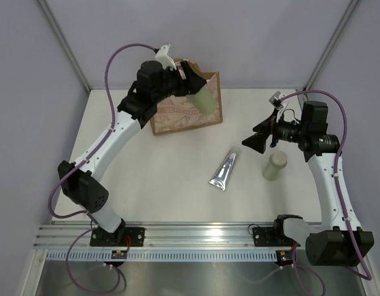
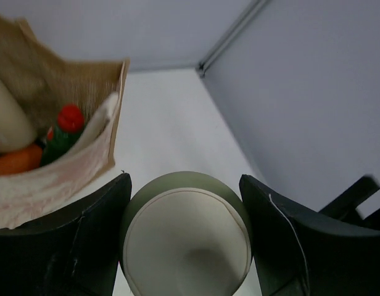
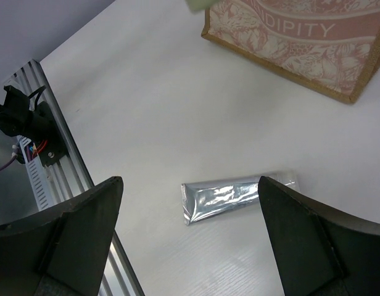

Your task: Place the personal care products into the canvas bag

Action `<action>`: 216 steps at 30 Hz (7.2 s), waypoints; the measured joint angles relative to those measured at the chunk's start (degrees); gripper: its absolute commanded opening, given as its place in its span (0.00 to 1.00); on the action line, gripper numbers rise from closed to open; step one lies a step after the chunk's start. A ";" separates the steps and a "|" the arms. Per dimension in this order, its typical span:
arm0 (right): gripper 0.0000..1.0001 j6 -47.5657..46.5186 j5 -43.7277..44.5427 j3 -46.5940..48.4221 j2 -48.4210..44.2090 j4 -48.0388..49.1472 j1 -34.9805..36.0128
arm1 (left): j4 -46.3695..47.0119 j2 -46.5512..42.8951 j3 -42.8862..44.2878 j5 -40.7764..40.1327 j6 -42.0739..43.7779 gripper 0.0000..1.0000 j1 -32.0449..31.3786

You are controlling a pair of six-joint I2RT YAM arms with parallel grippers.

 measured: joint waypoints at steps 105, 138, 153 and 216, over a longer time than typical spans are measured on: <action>0.00 -14.23 50.38 -5.77 18.51 -12.00 -1.57 | 3.54 -58.25 -59.56 1.38 3.15 0.99 9.55; 0.00 13.07 11.19 83.34 53.53 -16.70 21.00 | -1.16 -58.18 -61.37 5.27 -2.62 0.99 9.07; 0.01 13.53 45.75 79.01 72.78 1.25 30.21 | -5.01 -55.60 -60.92 5.33 -0.79 0.99 8.28; 0.99 7.08 9.53 -8.46 7.82 0.02 -17.22 | -5.95 30.32 -2.27 -18.51 14.56 0.93 -25.38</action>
